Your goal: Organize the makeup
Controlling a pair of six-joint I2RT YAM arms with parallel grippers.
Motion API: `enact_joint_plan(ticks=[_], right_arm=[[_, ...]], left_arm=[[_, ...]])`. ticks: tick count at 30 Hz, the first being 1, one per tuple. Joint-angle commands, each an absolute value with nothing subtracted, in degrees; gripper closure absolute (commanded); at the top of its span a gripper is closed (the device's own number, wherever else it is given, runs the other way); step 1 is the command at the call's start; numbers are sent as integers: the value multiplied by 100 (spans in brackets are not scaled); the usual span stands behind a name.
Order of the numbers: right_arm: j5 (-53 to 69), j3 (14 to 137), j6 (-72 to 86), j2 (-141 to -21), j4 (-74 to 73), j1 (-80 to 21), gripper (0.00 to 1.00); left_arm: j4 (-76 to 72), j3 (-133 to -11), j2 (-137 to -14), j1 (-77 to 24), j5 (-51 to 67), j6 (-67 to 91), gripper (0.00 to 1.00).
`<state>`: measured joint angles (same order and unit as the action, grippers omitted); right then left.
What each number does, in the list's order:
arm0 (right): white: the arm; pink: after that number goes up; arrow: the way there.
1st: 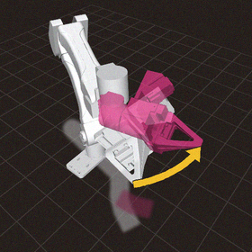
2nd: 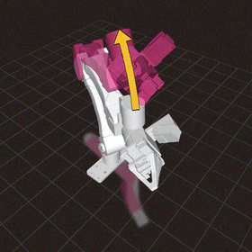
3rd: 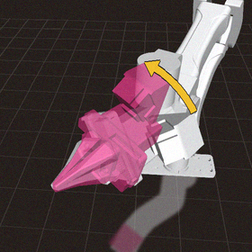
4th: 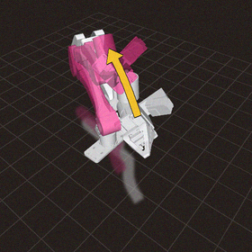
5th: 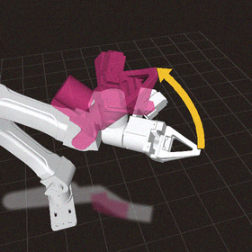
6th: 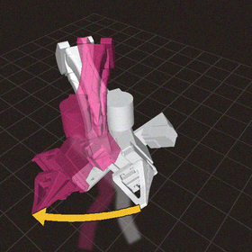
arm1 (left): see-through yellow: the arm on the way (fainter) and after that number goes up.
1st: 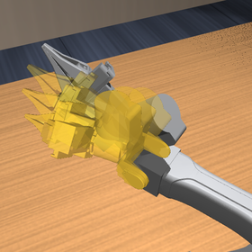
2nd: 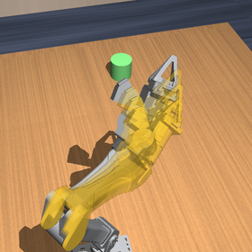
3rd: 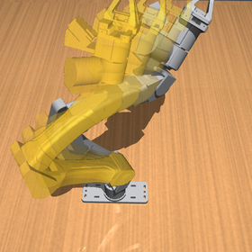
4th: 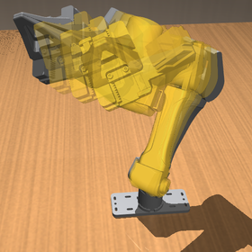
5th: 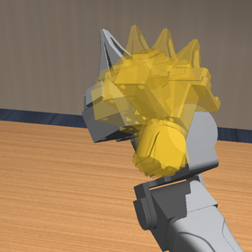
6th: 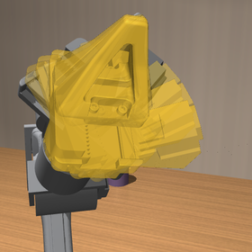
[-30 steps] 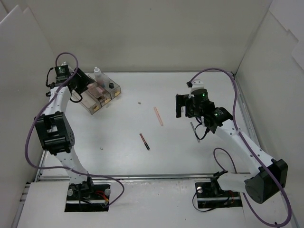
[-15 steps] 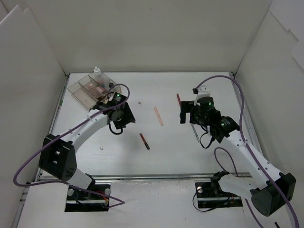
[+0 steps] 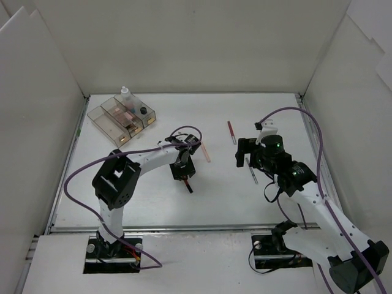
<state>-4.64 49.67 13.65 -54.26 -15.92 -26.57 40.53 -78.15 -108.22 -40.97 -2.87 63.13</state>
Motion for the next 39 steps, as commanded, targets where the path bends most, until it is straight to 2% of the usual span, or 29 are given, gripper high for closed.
enact_joint_plan(ticks=[1, 5, 7, 10, 11, 12, 20, 27, 30, 34, 39], right_arm=[[-527, 4905, 1459, -5221, -1406, -2602, 2], [-545, 4817, 1468, -5124, -1406, -2593, 2], [-536, 4790, 1477, -5133, -1406, -2593, 2], [-545, 4799, 1468, -5177, -1415, -2601, 2], [-554, 4808, 1468, -5194, -1415, -2593, 2], [-554, 4834, 1459, -5203, -1406, -2593, 2], [-607, 4931, 1433, -5344, -1415, -2575, 2], [-624, 5071, 1433, -5554, -1415, -2575, 2], [-650, 5133, 1441, -5607, -1406, -2558, 2], [-668, 5185, 1433, -5642, -1433, -2558, 2], [-686, 5264, 1415, -5756, -1459, -2514, 2]], left_arm=[[4376, -8104, -10837, -4140, -273, 6574, 61], [4281, -7832, -10784, -4140, -316, 6688, 64], [4176, -7761, -10819, -4140, -264, 6706, 68], [4105, -7734, -10995, -4000, -80, 6680, 87], [4104, -7708, -11039, -3912, -70, 6697, 98], [4104, -7691, -11030, -3850, -70, 6706, 100], [4596, -7874, -9943, -2744, -615, 6048, 100], [4501, -9007, -9369, -602, -599, 4827, 100], [4298, -9596, -9667, -72, -344, 4299, 98], [4622, -11026, -10754, 736, 182, 4043, 95], [4517, -11829, -11565, 984, 361, 3929, 91]])
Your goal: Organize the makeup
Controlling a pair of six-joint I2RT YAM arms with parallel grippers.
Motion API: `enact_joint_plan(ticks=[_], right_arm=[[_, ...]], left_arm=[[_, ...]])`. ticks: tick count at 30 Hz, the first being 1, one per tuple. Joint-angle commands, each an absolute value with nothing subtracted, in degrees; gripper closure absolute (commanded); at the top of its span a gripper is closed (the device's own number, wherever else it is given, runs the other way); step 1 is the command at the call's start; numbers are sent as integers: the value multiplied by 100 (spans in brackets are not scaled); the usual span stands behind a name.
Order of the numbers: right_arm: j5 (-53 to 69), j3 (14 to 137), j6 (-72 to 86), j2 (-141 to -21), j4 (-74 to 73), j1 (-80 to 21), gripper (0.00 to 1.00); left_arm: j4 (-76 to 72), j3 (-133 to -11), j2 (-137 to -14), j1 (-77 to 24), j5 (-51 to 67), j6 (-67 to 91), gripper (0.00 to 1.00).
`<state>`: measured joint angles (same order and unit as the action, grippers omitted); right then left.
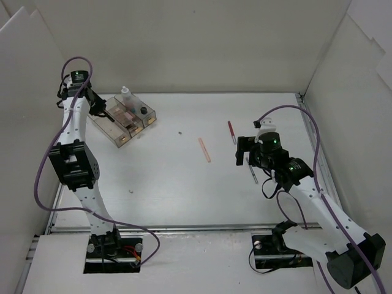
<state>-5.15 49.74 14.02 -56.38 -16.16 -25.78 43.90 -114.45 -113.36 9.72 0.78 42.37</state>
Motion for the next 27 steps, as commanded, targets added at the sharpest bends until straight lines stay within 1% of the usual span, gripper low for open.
enact_joint_plan(ticks=[1, 4, 8, 9, 10, 11, 12, 15, 16, 18, 22, 23, 25, 26, 27], right_arm=[[-677, 5282, 1432, -5809, -1468, -2531, 2], [-624, 5344, 1450, -5914, -1468, -2514, 2], [-580, 5379, 1441, -6073, -1468, -2505, 2], [-554, 5388, 1398, -6160, -1468, -2514, 2], [-502, 5388, 1363, -6213, -1468, -2514, 2], [-475, 5431, 1328, -6370, -1459, -2505, 2], [-449, 5440, 1301, -6468, -1459, -2522, 3], [-229, 5633, 1257, -6923, -1450, -2522, 9], [-98, 5686, 1239, -7039, -1433, -2549, 11], [130, 5862, 1178, -7459, -1328, -2627, 16], [395, 6431, 819, -8304, -1204, -2874, 23], [448, 6555, 774, -8715, -1178, -2926, 23], [676, 6923, 669, -9112, -1169, -3006, 26], [703, 7039, 642, -9506, -1169, -3032, 27], [764, 7284, 642, -9710, -1169, -3050, 30]], left_arm=[[4526, -12030, -11767, 1037, 343, 3955, 90], [4404, -12138, -12005, 1178, 422, 4043, 88], [4219, -12138, -12155, 1310, 404, 3999, 80], [4193, -12138, -12155, 1310, 404, 3973, 77], [4175, -12129, -12173, 1310, 404, 3929, 67], [4123, -12077, -12138, 1310, 439, 3920, 62], [4105, -12024, -12112, 1310, 474, 3894, 60], [3982, -11805, -11954, 1310, 571, 3841, 55], [3947, -11604, -11788, 1310, 571, 3841, 50], [3859, -11287, -11454, 1310, 615, 3832, 45], [3753, -10593, -10751, 1310, 861, 3850, 41], [3683, -10217, -10401, 1310, 1001, 3876, 40], [3473, -9671, -9960, 1257, 1282, 3885, 40], [3228, -9094, -9488, 1161, 1422, 3841, 39], [3156, -8792, -9275, 1108, 1493, 3815, 38]])
